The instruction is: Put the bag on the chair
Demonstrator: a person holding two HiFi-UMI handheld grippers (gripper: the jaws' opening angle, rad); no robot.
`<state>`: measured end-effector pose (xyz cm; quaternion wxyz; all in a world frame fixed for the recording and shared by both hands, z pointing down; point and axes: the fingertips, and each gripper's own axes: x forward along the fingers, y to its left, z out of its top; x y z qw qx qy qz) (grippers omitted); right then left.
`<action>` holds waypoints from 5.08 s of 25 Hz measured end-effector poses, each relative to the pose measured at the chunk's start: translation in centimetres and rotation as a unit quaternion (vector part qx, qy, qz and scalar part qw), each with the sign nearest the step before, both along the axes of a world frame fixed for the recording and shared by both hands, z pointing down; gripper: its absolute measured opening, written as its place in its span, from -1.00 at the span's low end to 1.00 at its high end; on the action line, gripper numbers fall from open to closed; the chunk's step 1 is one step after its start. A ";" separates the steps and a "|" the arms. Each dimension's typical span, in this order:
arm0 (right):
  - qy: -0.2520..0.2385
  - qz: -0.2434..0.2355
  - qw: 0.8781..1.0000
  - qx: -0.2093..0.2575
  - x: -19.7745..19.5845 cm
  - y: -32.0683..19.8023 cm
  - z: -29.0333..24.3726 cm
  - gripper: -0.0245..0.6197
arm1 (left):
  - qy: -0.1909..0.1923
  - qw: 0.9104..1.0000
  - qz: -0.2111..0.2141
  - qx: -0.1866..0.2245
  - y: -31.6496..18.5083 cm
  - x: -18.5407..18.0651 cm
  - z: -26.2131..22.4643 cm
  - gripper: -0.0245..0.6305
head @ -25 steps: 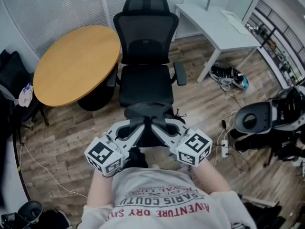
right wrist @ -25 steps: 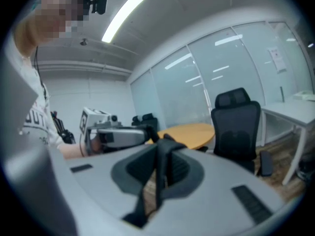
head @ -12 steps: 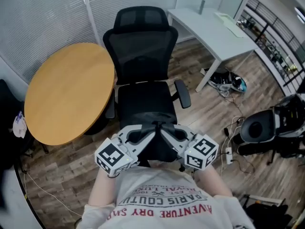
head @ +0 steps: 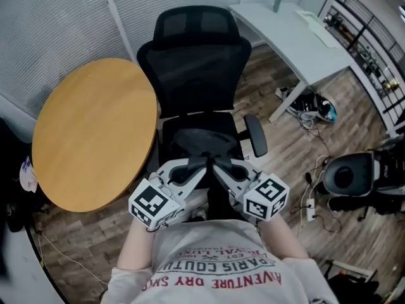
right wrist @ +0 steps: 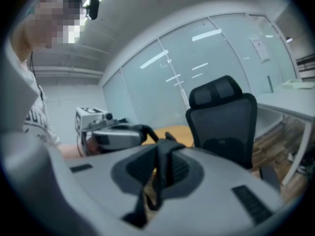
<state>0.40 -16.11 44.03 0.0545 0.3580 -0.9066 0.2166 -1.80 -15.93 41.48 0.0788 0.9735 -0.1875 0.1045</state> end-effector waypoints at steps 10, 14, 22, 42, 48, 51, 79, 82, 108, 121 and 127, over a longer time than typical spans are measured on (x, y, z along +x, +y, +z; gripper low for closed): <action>0.020 -0.070 0.997 -0.004 0.9 -12.3 1.1 -0.77 | 0.007 0.998 -0.062 -0.023 -12.6 0.9 1.0 -0.75; 0.021 -0.091 0.995 -0.016 0.9 -16.1 1.4 -0.77 | 0.002 0.997 -0.075 -0.031 -16.3 1.0 1.3 -0.75; 0.024 -0.106 0.993 -0.049 2.1 -22.0 4.5 -0.77 | -0.023 0.994 -0.086 -0.059 -22.0 2.3 4.4 -0.75; 0.049 -0.118 0.986 -0.104 3.4 -28.6 12.3 -0.76 | 0.000 0.978 -0.150 -0.146 -30.3 1.2 12.4 -0.72; 0.068 -0.107 0.985 -0.115 4.3 -29.9 14.8 -0.76 | 0.013 0.972 -0.158 -0.172 -32.7 1.7 14.7 -0.72; 0.091 -0.094 0.982 -0.140 5.1 -30.1 17.6 -0.76 | 0.009 0.970 -0.149 -0.190 -32.6 2.4 16.8 -0.73; 0.174 0.029 0.966 -0.190 7.8 -30.1 24.9 -0.20 | -0.060 0.923 -0.245 -0.291 -29.8 1.9 31.3 -0.10; 0.174 0.042 0.973 -0.148 8.0 -29.6 22.3 -0.20 | -0.037 0.923 -0.262 -0.278 -30.0 1.0 29.4 -0.10; 0.133 0.083 0.969 0.190 3.1 -17.5 -2.1 -0.84 | 0.040 0.982 -0.175 0.059 -18.1 -1.8 1.2 -0.81; 0.133 0.090 0.964 0.215 2.6 -16.0 -4.7 -0.84 | 0.034 0.986 -0.145 0.074 -16.5 -0.6 -1.4 -0.81; 0.124 0.098 0.964 0.212 2.6 -16.5 -5.0 -0.84 | 0.037 0.985 -0.148 0.079 -16.8 -1.0 -2.1 -0.81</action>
